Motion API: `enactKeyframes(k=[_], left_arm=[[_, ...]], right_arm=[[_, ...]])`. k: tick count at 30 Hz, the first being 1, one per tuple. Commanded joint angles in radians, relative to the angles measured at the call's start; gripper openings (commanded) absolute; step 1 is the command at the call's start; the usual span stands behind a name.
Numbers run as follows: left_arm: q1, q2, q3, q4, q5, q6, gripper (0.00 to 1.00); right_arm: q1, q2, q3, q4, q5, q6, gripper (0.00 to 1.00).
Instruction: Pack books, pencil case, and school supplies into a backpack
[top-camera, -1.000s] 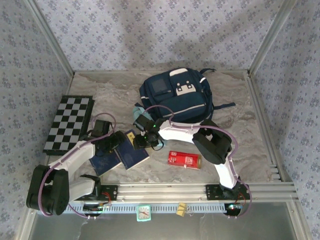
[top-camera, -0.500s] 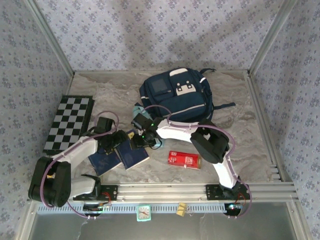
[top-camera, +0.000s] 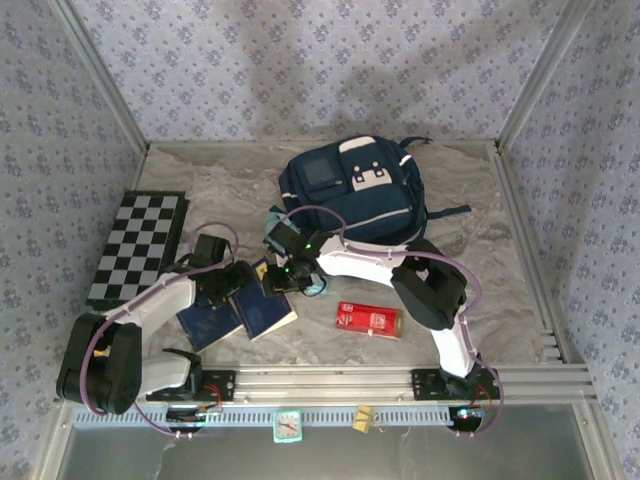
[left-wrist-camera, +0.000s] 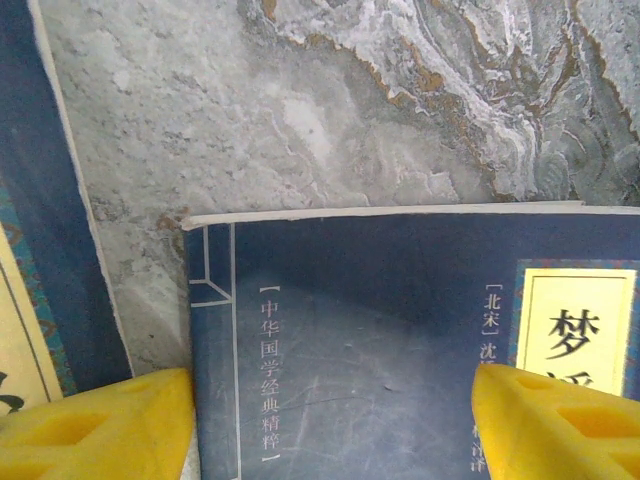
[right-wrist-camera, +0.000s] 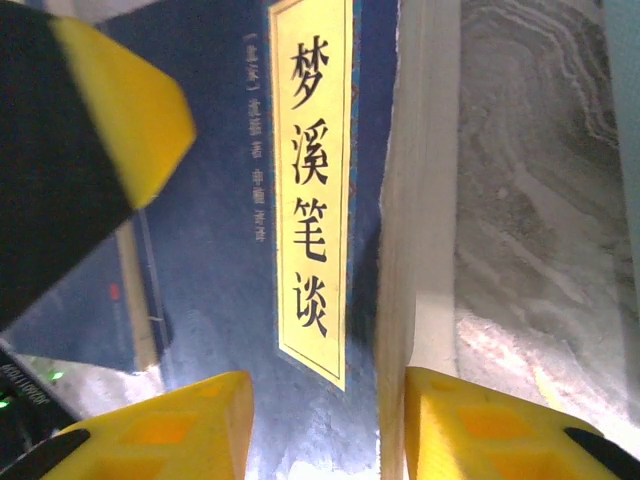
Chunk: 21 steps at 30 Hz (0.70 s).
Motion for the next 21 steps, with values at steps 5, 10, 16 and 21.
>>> enactKeyframes(k=[5, 10, 16, 21], left_arm=[[-0.011, 0.018, -0.036, -0.012, -0.009, -0.001, 0.73], [-0.011, 0.014, -0.031, -0.017, -0.009, 0.000, 0.73], [-0.012, 0.007, -0.026, -0.022, -0.013, 0.000, 0.73], [-0.011, -0.021, 0.007, -0.051, -0.014, 0.004, 0.75]], right_arm=[[0.006, -0.027, 0.004, 0.052, -0.047, 0.004, 0.36], [0.004, -0.026, -0.005, 0.054, -0.053, 0.012, 0.26], [0.002, -0.054, -0.015, 0.054, -0.039, 0.011, 0.12], [0.007, -0.076, -0.016, 0.082, -0.060, 0.021, 0.01]])
